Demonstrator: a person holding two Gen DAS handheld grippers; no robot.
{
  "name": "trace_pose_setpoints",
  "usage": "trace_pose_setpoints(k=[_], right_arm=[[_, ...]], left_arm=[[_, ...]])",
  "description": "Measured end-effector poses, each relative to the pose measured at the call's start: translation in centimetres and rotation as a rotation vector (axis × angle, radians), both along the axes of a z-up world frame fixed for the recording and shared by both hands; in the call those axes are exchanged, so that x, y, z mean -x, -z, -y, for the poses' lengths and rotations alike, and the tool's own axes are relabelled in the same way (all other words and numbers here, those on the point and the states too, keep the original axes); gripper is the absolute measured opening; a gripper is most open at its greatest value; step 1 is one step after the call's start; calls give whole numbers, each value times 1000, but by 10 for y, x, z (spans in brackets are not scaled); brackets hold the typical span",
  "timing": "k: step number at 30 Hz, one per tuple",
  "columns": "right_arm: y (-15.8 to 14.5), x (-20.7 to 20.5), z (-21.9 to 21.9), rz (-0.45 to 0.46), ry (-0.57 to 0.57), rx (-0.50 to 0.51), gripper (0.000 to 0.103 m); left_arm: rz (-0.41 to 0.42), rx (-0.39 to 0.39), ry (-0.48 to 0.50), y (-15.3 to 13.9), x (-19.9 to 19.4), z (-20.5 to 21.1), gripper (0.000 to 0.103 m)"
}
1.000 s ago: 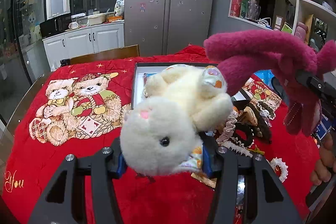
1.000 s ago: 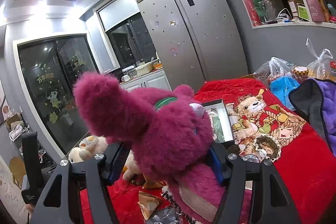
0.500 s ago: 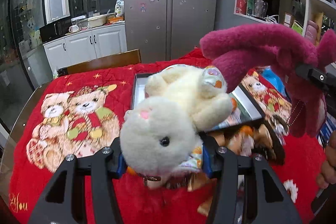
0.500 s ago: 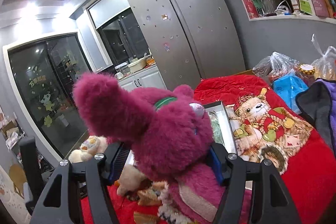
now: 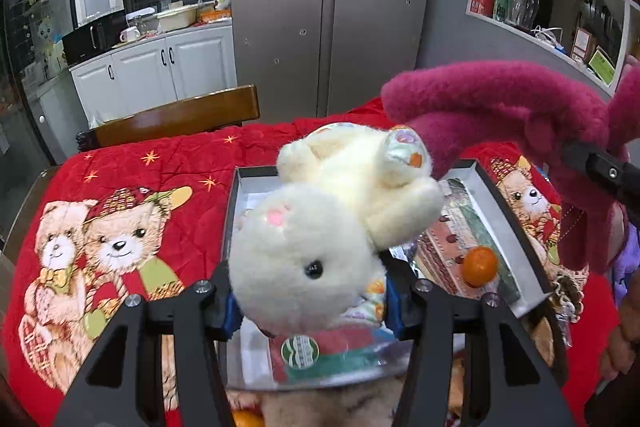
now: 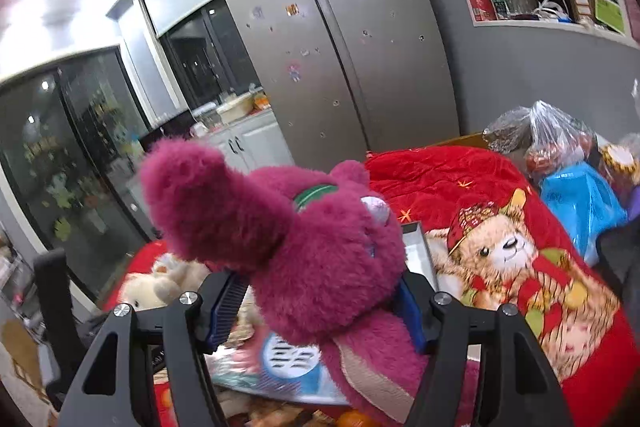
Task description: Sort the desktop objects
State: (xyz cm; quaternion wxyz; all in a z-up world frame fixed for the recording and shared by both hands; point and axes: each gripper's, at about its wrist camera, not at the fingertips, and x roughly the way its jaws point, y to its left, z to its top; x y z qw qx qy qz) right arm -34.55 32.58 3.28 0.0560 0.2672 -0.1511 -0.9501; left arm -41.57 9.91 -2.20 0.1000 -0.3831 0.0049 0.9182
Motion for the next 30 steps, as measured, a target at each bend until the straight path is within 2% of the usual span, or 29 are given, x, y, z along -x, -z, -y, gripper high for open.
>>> trace_pose_setpoints(k=[2, 4, 8, 19, 22, 30], right_arm=[[5, 12, 1, 21, -2, -26, 68], [12, 24, 2, 36, -8, -44, 67], [24, 42, 1, 76, -5, -40, 68], [35, 54, 8, 116, -37, -50, 68], [39, 55, 11, 126, -39, -62, 68], [45, 59, 11, 142, -47, -68, 68]], left_arm=[[9, -6, -3, 8, 8, 1, 55], [26, 25, 3, 18, 16, 1, 55], [58, 14, -17, 29, 22, 10, 54], [39, 54, 7, 30, 22, 8, 55], [58, 33, 3, 33, 25, 13, 55], [89, 49, 8, 44, 29, 11, 55]])
